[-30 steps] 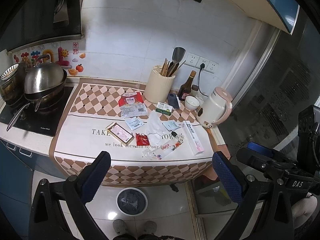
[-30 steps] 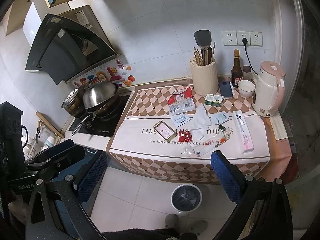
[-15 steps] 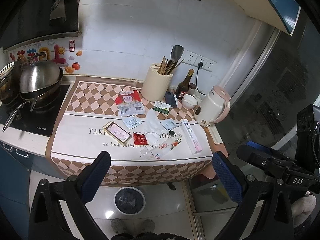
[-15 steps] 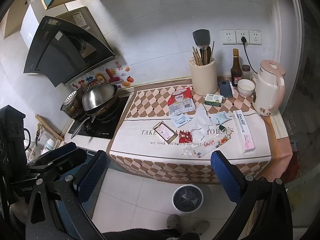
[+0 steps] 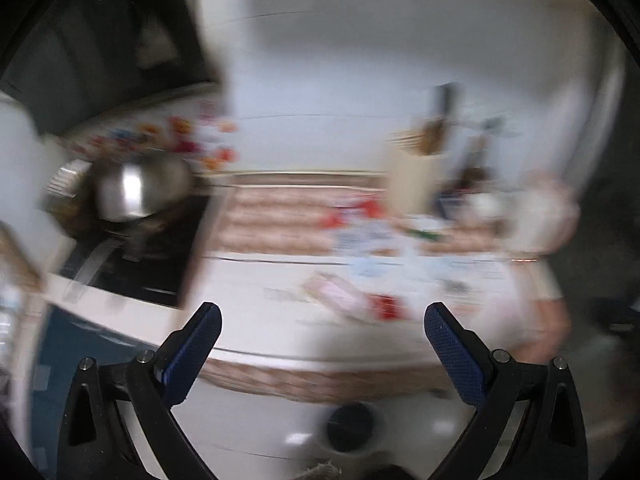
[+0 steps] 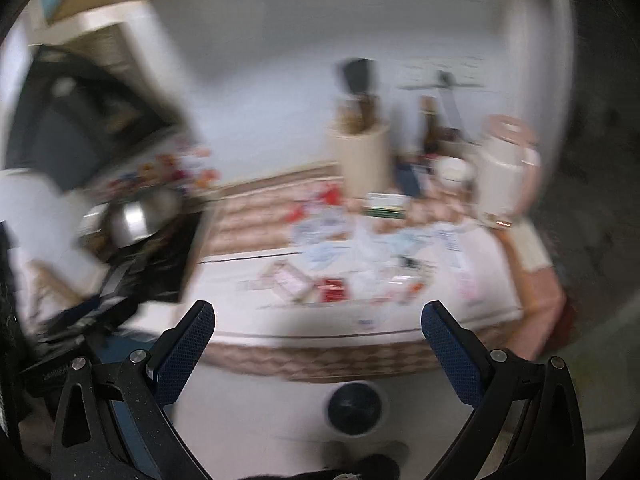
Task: Collect trash
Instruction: 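Grasp the brown-red medicine box with the left tool while the right tool grasps the white Doctor toothpaste box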
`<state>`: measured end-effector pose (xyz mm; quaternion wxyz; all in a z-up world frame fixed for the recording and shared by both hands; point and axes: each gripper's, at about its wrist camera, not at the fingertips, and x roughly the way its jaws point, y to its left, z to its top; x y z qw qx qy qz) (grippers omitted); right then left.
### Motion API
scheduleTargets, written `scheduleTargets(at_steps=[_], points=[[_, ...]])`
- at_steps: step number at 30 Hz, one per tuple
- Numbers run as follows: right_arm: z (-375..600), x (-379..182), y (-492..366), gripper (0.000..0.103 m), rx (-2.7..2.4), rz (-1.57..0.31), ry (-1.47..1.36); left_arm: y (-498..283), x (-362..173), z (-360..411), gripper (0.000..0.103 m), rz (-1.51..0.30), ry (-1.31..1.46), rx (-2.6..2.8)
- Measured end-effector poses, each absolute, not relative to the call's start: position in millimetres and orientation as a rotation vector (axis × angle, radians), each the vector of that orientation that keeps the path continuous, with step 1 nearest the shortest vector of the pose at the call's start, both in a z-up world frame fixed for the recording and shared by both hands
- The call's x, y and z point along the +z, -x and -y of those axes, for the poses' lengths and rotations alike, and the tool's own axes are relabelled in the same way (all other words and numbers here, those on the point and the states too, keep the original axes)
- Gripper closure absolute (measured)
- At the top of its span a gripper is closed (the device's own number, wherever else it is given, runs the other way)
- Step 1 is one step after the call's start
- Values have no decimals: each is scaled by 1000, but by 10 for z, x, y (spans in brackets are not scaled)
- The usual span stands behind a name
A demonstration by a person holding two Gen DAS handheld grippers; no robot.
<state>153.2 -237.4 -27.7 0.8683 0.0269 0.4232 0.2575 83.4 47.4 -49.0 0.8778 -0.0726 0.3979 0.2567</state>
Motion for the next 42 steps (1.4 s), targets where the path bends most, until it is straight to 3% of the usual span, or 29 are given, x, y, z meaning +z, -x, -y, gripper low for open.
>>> scheduleTargets(at_steps=[4, 10, 14, 18, 19, 20, 21, 25, 28, 35, 42], points=[[2464, -790, -2092, 0, 354, -944, -96, -1327, -1141, -876, 0, -979, 220, 634], [2611, -1689, -3220, 0, 216, -1019, -55, -1958, -2273, -1386, 0, -1248, 628, 678], [2556, -2263, -3980, 0, 184, -1109, 0, -2328, -2922, -1520, 0, -1332, 881, 738], [2497, -2786, -4576, 0, 156, -1197, 37, -2787, -3391, -1447, 0, -1387, 954, 722], [2494, -2916, -4718, 0, 155, -1223, 46, -2899, -3492, -1416, 6, -1401, 951, 714], [2482, -3020, -4801, 0, 159, -1246, 57, -3002, -3579, -1360, 26, -1425, 925, 716], [2474, -3161, -4916, 0, 166, -1279, 73, -3059, -3629, -1321, 38, -1442, 899, 720], [2416, -3525, -5027, 5, 214, -1372, 154, -3135, -3579, -1143, 45, -1413, 695, 767], [2442, -3730, -5028, 46, 245, -1404, 184, -3083, -3458, -971, 46, -1417, 509, 798], [2790, -3447, -4719, 51, 301, -1286, 36, -2613, -2925, -496, 46, -1324, 286, 729], [2962, -2793, -3495, 52, 398, -1227, -97, -1686, -2597, 7, 46, -1226, 295, 530]])
